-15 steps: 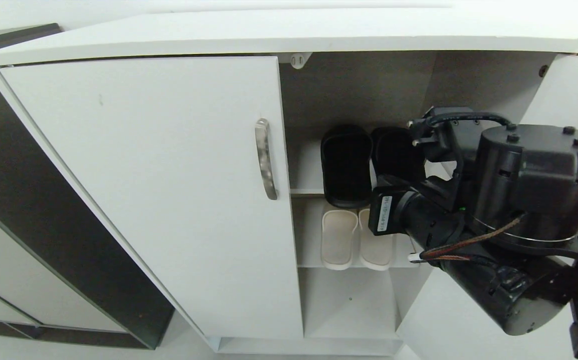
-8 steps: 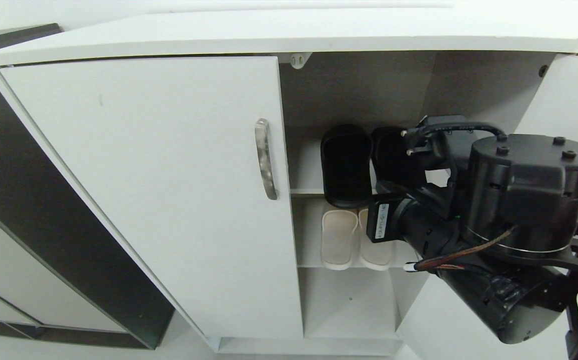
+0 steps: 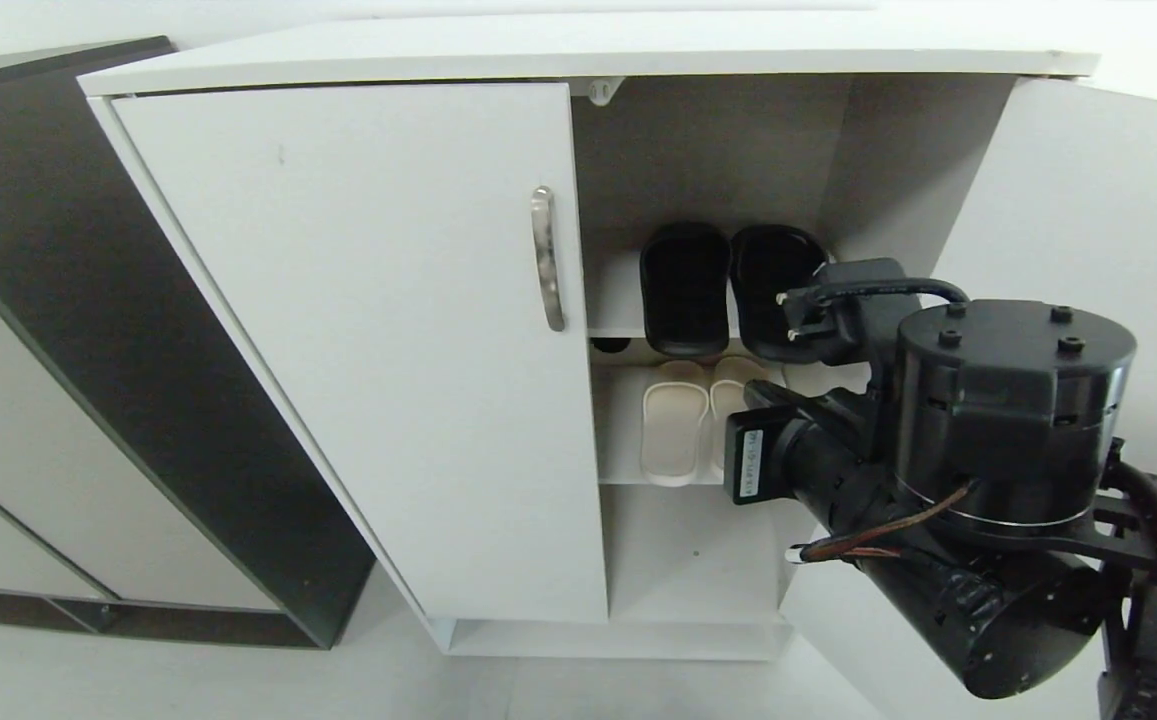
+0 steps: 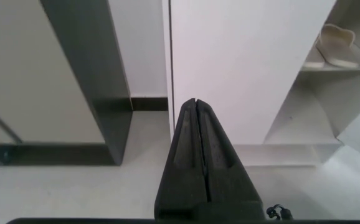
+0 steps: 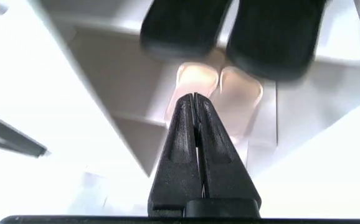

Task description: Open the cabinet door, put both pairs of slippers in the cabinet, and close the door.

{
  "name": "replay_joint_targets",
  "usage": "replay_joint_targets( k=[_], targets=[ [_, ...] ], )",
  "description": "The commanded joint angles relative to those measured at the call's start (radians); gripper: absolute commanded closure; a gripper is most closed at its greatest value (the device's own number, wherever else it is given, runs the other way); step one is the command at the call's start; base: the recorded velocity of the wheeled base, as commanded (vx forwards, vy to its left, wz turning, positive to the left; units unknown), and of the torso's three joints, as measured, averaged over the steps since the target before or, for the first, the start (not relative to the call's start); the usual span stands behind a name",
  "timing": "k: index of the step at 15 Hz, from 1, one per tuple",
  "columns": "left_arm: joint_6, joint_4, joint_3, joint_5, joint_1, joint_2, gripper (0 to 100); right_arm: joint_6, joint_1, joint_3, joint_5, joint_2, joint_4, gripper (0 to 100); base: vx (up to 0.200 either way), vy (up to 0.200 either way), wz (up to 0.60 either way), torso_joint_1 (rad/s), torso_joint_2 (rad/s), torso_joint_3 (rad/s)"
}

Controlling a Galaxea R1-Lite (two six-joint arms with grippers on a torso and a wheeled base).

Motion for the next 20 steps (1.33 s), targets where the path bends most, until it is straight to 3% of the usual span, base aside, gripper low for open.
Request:
replay_joint_targets(
  k=[1,8,20],
  targets=[
    [0.0,-0.001,0.0,0.0,0.0,0.0,100,-0.001,-0.013,0.0,0.0,0.019,-0.001,100,0.0,0.0,0.0,0.0,0.0,0.0],
    [0.0,-0.001,0.0,0.0,0.0,0.0,100,-0.004,-0.039,0.014,0.001,0.029,-0.001,100,0.0,0.0,0.0,0.0,0.0,0.0],
    [-0.003,-0.001,0.0,0.0,0.0,0.0,100,-0.033,-0.056,0.055,0.007,0.039,-0.053,100,-0.2,0.0,0.0,0.004,0.0,0.003]
  ],
)
